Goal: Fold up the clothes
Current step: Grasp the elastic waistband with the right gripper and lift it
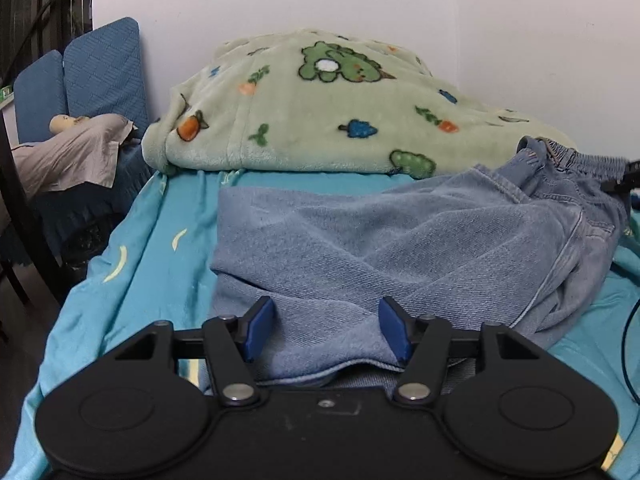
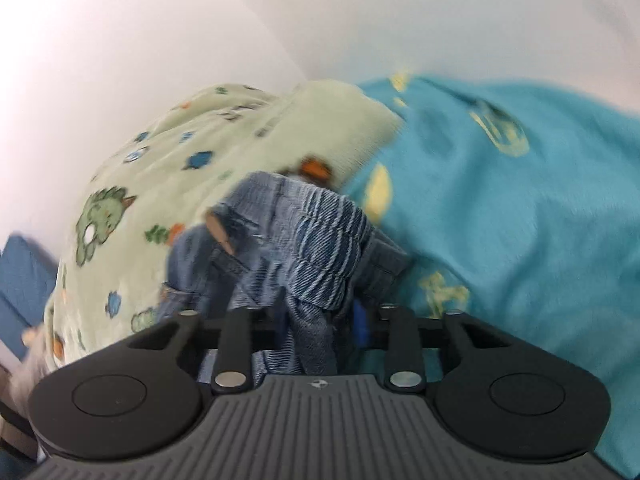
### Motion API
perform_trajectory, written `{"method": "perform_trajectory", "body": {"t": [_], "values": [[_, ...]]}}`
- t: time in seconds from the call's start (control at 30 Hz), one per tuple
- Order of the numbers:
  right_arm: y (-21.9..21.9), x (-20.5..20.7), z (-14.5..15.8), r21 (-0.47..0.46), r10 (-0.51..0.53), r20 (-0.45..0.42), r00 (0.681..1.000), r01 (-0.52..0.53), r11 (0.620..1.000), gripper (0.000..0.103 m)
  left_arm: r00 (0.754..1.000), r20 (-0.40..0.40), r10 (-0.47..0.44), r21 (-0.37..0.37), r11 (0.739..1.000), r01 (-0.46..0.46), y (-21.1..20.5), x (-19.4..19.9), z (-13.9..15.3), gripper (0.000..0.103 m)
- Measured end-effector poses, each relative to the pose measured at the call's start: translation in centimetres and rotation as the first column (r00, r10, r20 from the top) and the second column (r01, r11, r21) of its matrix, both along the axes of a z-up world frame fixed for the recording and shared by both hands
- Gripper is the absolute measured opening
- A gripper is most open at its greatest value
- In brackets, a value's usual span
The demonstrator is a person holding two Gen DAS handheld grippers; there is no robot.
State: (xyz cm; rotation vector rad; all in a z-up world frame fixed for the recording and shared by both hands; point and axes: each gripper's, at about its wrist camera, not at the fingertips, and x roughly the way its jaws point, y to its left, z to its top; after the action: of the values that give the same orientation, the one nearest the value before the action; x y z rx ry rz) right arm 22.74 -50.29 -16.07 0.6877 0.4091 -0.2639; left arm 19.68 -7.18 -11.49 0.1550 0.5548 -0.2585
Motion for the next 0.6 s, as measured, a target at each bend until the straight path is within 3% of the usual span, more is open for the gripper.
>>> {"method": "perform_trajectory", "body": {"t": [0.2,0.37,0.5,0.6], "values": [[4.7,-0.2,5.6,-0.178,0.026,0.083,0.996,-0.011,0.984,0.018,0.998,0.046,0.033,-0.017,0.999,-0.032,1.6,-2.3,3.7,0.055],[10.9,-0.5,11.6,-0.353,0.113,0.132,0.985,-0.060,0.934,0.017,0.992,0.090,0.083,-0.123,0.990,-0.072,5.7,-4.7,8.3,0.056],[17.8,-0.6,15.7,-0.497,0.216,0.170,0.962,-0.106,0.861,0.017,0.983,0.114,0.145,-0.225,0.967,-0.116,9.6,-5.7,11.0,0.056],[23.9,-0.9,16.4,-0.588,0.300,0.170,0.939,-0.148,0.795,0.017,0.975,0.116,0.189,-0.307,0.940,-0.146,12.5,-6.0,12.0,0.057]]}}
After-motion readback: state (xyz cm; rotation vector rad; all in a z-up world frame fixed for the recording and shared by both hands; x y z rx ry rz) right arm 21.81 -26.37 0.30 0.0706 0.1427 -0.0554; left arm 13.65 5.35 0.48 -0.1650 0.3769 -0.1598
